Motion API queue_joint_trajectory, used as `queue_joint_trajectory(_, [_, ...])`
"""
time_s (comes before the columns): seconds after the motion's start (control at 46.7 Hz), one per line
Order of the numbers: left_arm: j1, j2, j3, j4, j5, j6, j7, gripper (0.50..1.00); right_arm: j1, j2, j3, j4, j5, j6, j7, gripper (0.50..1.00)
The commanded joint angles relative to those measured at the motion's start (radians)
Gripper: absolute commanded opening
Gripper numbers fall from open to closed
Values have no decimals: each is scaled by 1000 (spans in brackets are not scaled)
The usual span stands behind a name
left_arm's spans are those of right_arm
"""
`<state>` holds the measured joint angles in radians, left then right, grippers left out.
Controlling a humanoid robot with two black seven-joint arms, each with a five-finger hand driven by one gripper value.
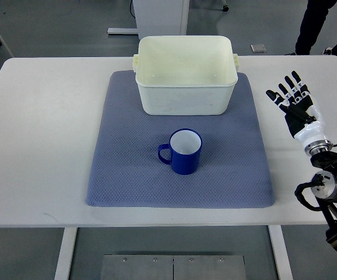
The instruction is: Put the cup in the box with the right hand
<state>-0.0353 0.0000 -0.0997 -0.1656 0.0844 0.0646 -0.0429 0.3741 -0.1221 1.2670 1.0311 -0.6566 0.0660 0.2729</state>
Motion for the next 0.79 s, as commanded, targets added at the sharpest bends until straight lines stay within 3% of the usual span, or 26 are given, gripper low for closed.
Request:
queue_joint_trajectory(0.0, [0, 0, 0, 0, 0, -8, 0, 1000, 0, 1, 0, 0, 2, 1, 0, 1000])
queue_joint_trajectory(0.235, [0, 0, 3, -2, 0, -11, 0, 1000, 2, -1, 0, -2, 0, -2, 2, 1000])
queue_joint_trajectory(0.407, [0, 0, 3, 0, 0, -9, 0, 1000, 0, 1, -1, -8, 0, -11, 46, 1000])
queue_joint_trajectory(0.77, [0, 0, 0, 0, 0, -9, 0, 1000, 2, -19, -41, -8, 2, 6, 37, 1000])
